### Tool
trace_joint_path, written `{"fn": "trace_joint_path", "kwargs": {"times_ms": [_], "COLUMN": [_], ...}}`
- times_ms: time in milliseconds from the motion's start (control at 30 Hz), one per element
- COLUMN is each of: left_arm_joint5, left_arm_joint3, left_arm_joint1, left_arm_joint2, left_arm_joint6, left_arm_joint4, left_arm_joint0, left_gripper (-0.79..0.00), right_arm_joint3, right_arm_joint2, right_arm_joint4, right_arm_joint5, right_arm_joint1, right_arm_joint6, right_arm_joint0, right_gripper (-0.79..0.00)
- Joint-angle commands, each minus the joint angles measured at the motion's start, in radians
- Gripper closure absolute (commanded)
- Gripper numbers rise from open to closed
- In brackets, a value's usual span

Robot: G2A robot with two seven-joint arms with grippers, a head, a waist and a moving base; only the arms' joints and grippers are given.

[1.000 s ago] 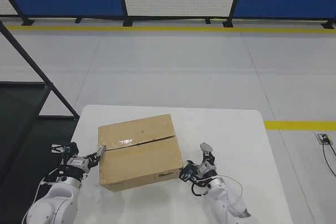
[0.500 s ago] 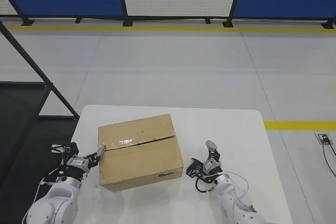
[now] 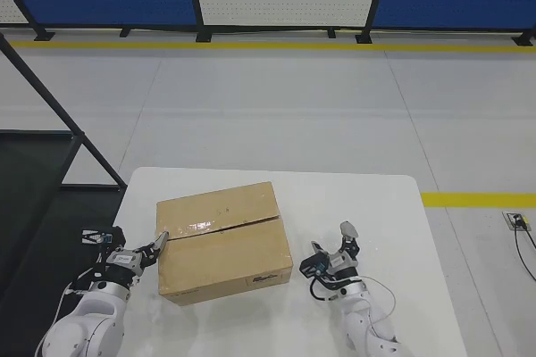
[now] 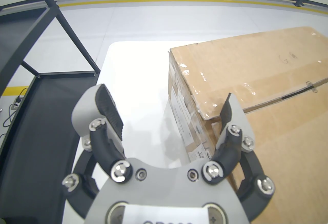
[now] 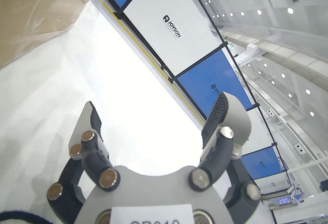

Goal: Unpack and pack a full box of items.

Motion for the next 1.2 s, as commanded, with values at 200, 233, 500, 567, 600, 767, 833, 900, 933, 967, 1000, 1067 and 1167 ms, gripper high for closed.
{"fn": "trace_joint_path", "kwargs": {"times_ms": [200, 233, 500, 567, 600, 767, 833, 900, 933, 967, 1000, 1067, 1167], "left_arm_joint5": [0.000, 0.000, 0.000, 0.000, 0.000, 0.000, 0.000, 0.000, 0.000, 0.000, 0.000, 0.000, 0.000], "left_arm_joint3": [0.000, 0.000, 0.000, 0.000, 0.000, 0.000, 0.000, 0.000, 0.000, 0.000, 0.000, 0.000, 0.000], "left_arm_joint1": [0.000, 0.000, 0.000, 0.000, 0.000, 0.000, 0.000, 0.000, 0.000, 0.000, 0.000, 0.000, 0.000], "left_arm_joint2": [0.000, 0.000, 0.000, 0.000, 0.000, 0.000, 0.000, 0.000, 0.000, 0.000, 0.000, 0.000, 0.000], "left_arm_joint6": [0.000, 0.000, 0.000, 0.000, 0.000, 0.000, 0.000, 0.000, 0.000, 0.000, 0.000, 0.000, 0.000], "left_arm_joint4": [0.000, 0.000, 0.000, 0.000, 0.000, 0.000, 0.000, 0.000, 0.000, 0.000, 0.000, 0.000, 0.000], "left_arm_joint0": [0.000, 0.000, 0.000, 0.000, 0.000, 0.000, 0.000, 0.000, 0.000, 0.000, 0.000, 0.000, 0.000], "left_gripper": [-0.785, -0.785, -0.785, -0.785, -0.785, -0.785, -0.785, -0.785, -0.785, -0.785, -0.785, -0.785, -0.785], "right_arm_joint3": [-0.002, -0.006, -0.043, -0.057, -0.061, -0.087, -0.127, -0.166, -0.187, -0.207, -0.231, -0.285, -0.363], "right_arm_joint2": [0.000, 0.003, 0.035, 0.048, 0.054, 0.076, 0.096, 0.121, 0.137, 0.150, 0.166, 0.203, 0.263], "right_arm_joint4": [0.042, 0.043, 0.033, 0.029, 0.023, -0.060, -0.066, -0.058, -0.062, -0.074, -0.083, -0.076, -0.024], "right_arm_joint5": [0.035, 0.041, 0.079, 0.079, 0.068, -0.108, -0.158, -0.191, -0.202, -0.216, -0.235, -0.266, -0.365], "right_arm_joint1": [-0.011, -0.012, -0.010, -0.008, -0.006, 0.011, 0.018, 0.026, 0.031, 0.036, 0.042, 0.053, 0.070], "right_arm_joint6": [-0.014, -0.012, 0.020, 0.029, 0.035, 0.101, 0.117, 0.097, 0.090, 0.083, 0.075, 0.038, -0.038], "right_arm_joint0": [0.011, 0.010, -0.021, -0.032, -0.037, -0.045, -0.059, -0.093, -0.111, -0.130, -0.150, -0.199, -0.267], "right_gripper": [-0.785, -0.785, -0.785, -0.785, -0.785, -0.785, -0.785, -0.785, -0.785, -0.785, -0.785, -0.785, -0.785]}}
